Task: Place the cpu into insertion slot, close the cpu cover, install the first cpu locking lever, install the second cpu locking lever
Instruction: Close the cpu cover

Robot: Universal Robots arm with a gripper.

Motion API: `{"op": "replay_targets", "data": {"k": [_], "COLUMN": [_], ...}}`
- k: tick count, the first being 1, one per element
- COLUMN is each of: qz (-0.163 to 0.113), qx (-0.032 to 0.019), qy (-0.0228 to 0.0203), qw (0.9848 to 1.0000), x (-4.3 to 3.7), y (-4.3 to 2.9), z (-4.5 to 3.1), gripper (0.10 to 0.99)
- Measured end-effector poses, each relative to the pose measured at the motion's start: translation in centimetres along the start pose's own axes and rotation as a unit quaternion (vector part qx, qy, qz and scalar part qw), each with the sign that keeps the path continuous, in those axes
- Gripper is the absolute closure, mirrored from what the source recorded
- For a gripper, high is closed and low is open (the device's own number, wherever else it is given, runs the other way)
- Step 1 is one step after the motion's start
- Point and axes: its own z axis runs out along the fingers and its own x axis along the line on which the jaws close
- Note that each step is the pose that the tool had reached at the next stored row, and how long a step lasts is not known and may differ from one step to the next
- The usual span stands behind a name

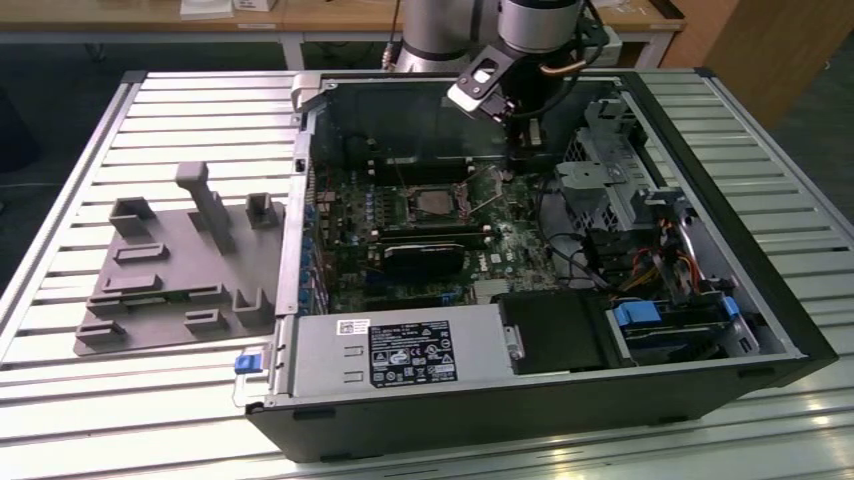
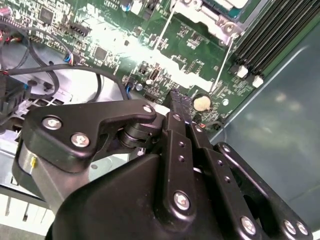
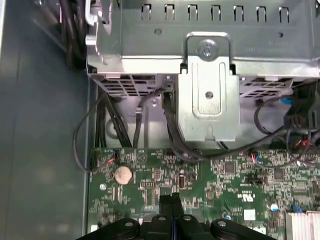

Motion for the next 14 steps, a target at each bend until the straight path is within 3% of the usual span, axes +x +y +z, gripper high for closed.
{"op": "replay_targets", "data": {"k": [7,14], "qz": [0.0,0.0], "qx": [0.0006,0.0008], "qy": [-0.0001,-0.0001], "qw": [1.0,1.0], "x": [0.02,0.02], "y": [0.83,0.99], "z": [1.05,2.23], "gripper": [0.984,0.984]}}
